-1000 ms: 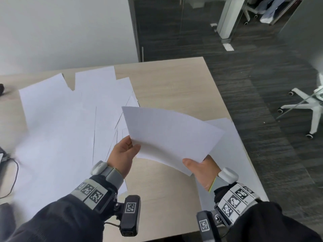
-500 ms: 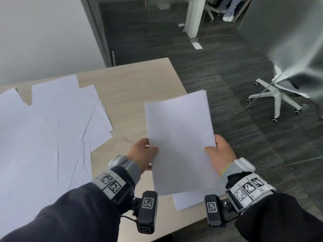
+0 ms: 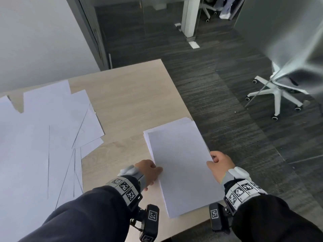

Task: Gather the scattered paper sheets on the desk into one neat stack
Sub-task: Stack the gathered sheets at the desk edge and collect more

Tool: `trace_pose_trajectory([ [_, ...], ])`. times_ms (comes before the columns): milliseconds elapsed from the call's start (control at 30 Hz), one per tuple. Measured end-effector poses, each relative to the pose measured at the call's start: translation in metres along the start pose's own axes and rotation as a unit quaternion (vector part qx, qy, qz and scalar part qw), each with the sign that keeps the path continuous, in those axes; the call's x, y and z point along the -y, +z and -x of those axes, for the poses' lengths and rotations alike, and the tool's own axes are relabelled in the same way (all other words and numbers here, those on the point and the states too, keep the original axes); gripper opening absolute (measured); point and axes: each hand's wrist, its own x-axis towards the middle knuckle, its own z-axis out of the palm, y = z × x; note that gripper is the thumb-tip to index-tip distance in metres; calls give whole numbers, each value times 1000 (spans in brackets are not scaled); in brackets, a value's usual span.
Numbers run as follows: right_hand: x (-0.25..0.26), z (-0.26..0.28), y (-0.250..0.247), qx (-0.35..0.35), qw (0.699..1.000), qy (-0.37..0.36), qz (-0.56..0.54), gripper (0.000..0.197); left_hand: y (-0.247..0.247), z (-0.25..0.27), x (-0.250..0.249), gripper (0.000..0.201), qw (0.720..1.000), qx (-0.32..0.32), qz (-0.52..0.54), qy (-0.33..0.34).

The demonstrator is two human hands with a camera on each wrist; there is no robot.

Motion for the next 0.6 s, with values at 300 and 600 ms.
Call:
trace_pose_trajectory([
  [300,42,9,5,-7,996,-83,9,25,-41,16,65,18,993,-106,51,-1],
  [600,127,54,104,207,954,-214,36,9,-102,61,213,8,955,-281,73,-64],
])
